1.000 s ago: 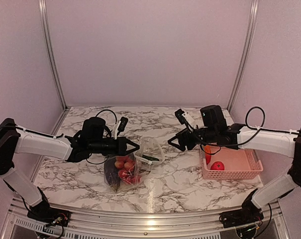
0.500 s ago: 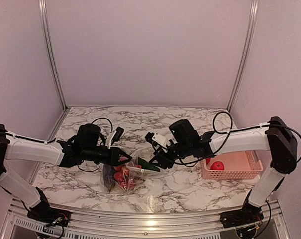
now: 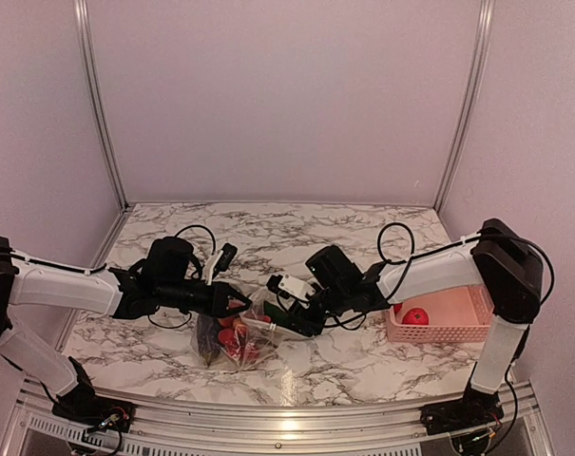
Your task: Open the zip-top bag and remove the fake food
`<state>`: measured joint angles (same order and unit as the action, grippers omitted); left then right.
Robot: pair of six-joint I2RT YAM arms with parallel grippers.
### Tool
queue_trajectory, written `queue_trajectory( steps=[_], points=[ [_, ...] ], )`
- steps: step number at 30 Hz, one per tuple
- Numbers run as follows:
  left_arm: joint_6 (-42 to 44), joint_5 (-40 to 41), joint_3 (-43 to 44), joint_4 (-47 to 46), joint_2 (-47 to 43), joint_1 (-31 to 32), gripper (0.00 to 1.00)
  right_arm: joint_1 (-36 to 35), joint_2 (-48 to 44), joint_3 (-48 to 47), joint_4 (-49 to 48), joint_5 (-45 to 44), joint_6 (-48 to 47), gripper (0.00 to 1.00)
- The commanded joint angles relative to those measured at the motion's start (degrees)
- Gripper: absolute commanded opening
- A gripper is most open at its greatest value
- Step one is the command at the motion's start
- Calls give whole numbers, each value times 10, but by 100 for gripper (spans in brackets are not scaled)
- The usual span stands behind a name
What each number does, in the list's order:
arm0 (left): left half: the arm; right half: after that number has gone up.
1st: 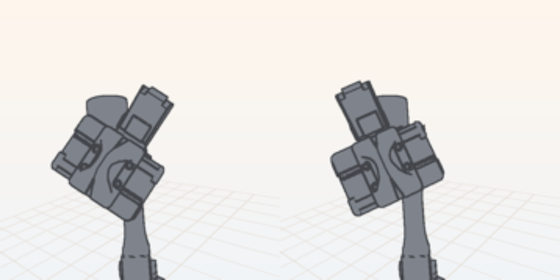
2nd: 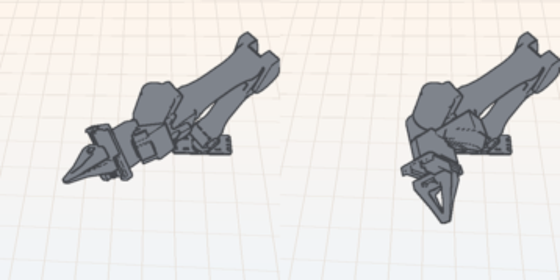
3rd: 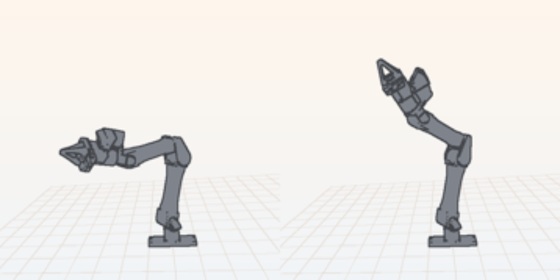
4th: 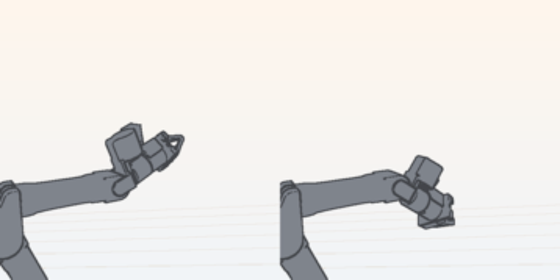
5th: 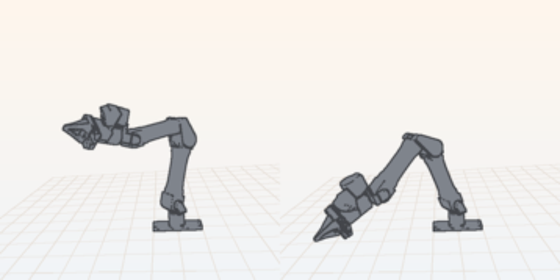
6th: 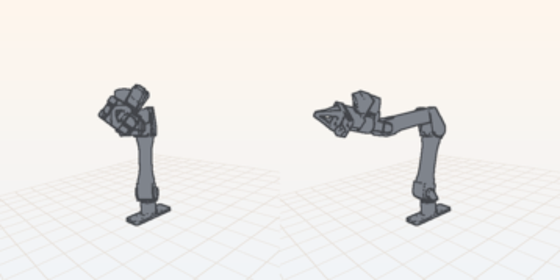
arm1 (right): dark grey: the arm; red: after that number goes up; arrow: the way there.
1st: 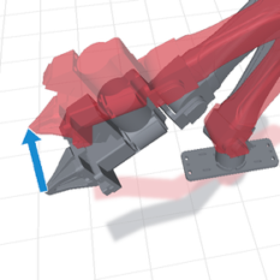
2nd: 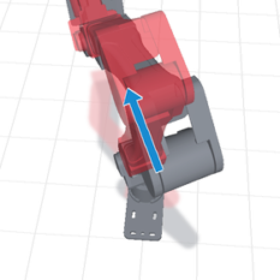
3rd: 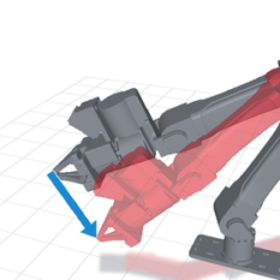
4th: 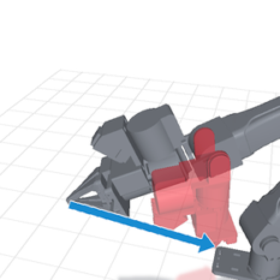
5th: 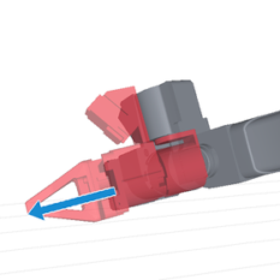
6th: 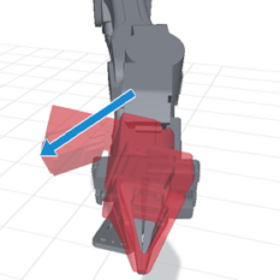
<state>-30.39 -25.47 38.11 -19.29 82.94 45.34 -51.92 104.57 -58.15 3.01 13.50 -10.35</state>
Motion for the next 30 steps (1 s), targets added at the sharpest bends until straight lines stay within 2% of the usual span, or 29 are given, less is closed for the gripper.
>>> queue_trajectory(
  steps=[1,6,14,22,30],
  points=[
    [10,13,9,23,-8,2,0,-4,14,-19,1,-22,-8,45],
    [11,39,10,36,-4,0,0,-4,6,-32,16,-29,-4,24],
    [12,55,21,43,14,-2,0,-3,-48,-59,66,-29,2,3],
    [13,71,37,52,30,-5,0,-3,-77,-88,182,-64,14,0],
    [9,75,50,53,53,-13,0,-4,-140,-48,241,-54,60,0]
  ],
)
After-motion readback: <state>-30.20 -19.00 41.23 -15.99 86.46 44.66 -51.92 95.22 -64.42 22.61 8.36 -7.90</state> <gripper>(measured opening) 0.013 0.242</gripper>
